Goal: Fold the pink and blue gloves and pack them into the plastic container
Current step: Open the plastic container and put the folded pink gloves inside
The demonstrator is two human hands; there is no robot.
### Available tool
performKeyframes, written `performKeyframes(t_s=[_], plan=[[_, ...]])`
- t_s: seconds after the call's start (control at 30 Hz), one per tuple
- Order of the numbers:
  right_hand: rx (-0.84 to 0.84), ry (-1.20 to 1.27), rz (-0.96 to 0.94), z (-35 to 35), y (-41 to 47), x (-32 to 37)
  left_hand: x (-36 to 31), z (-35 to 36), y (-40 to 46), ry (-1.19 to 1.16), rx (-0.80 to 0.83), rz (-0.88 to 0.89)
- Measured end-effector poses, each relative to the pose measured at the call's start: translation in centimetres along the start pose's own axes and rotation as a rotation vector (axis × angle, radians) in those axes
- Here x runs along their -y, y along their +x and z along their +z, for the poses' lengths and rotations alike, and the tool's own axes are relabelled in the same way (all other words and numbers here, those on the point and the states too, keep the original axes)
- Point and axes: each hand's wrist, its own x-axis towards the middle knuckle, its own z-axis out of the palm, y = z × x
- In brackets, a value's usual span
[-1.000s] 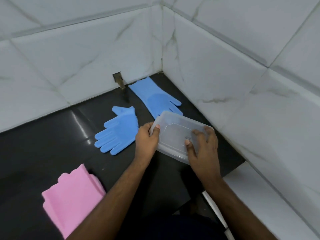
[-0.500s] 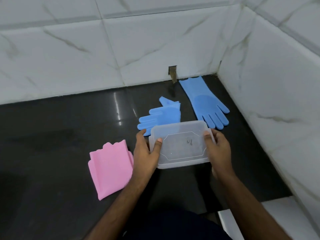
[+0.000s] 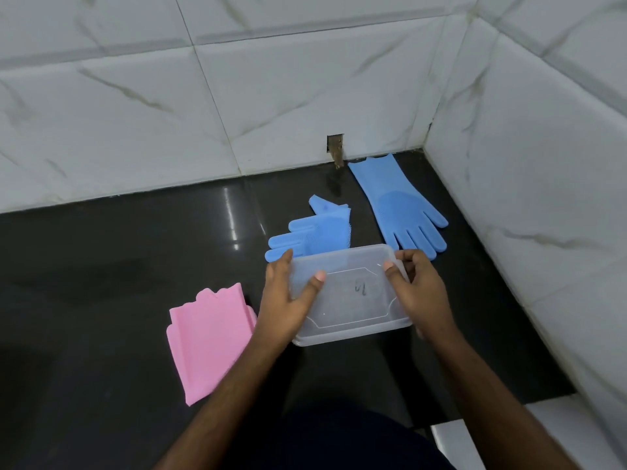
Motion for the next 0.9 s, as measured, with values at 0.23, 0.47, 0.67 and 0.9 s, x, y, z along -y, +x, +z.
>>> performKeyframes(t_s=[0.23, 0.47, 0.67, 0.9], plan=[[-0.034, 0.155, 0.133, 0.4, 0.7, 0.9, -0.6, 0.2, 0.6, -0.520, -0.080, -0.202], [-0.011, 0.292, 0.190, 0.2, 1.1, 1.3, -0.5, 0.4, 0.9, -0.448, -0.104, -0.209], [0.083, 0.448, 0.245, 0.0, 1.8, 2.2, -0.6, 0.4, 1.9, -0.399, -0.156, -0.181], [-0.042, 0.257, 0.029, 2.8, 2.1, 3.1, -1.4, -0.5, 3.4, -0.362, -0.273, -0.097]])
